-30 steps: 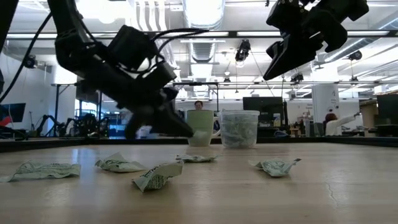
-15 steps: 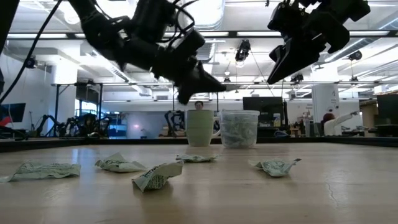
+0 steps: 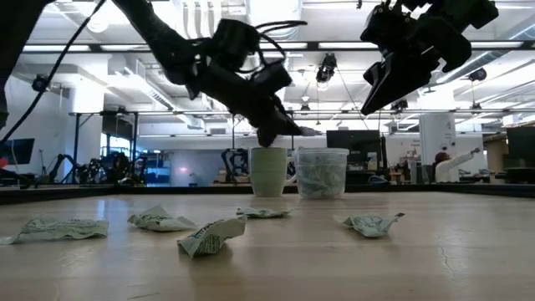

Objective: Pick and place Stevia / Truvia into bins
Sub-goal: Put the stevia packet into the transparent container

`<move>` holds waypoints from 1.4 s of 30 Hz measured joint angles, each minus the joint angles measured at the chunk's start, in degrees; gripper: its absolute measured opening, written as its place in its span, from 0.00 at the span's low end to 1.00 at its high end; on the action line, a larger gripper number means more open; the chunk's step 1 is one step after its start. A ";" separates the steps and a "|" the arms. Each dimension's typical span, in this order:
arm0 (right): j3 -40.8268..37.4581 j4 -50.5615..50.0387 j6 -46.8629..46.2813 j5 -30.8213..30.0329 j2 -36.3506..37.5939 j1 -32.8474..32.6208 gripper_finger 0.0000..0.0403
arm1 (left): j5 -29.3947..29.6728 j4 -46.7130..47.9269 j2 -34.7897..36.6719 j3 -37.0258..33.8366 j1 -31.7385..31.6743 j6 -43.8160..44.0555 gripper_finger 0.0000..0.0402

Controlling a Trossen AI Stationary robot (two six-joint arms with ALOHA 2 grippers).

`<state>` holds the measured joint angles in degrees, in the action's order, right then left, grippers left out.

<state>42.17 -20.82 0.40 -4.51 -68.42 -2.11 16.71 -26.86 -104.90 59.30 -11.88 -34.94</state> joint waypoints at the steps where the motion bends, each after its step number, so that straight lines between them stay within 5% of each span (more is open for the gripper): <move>1: -0.08 -0.06 0.02 0.00 0.00 0.00 0.17 | -0.14 0.19 -0.59 0.70 0.03 0.03 0.00; 26: -0.28 0.03 0.02 -0.02 0.02 0.00 0.17 | -2.07 9.87 -3.03 5.82 -0.50 -0.52 0.01; 37: -0.31 0.92 1.18 -0.52 0.02 -0.02 0.17 | -1.30 9.93 -2.50 5.80 -0.45 -1.44 0.32; 42: -1.63 11.59 5.77 -10.64 0.04 0.06 0.17 | -1.07 12.76 0.44 5.80 0.31 -1.38 0.40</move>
<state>40.54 -9.22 6.17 -15.15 -68.38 -2.05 15.64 -14.10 -104.46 65.10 -11.57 -36.32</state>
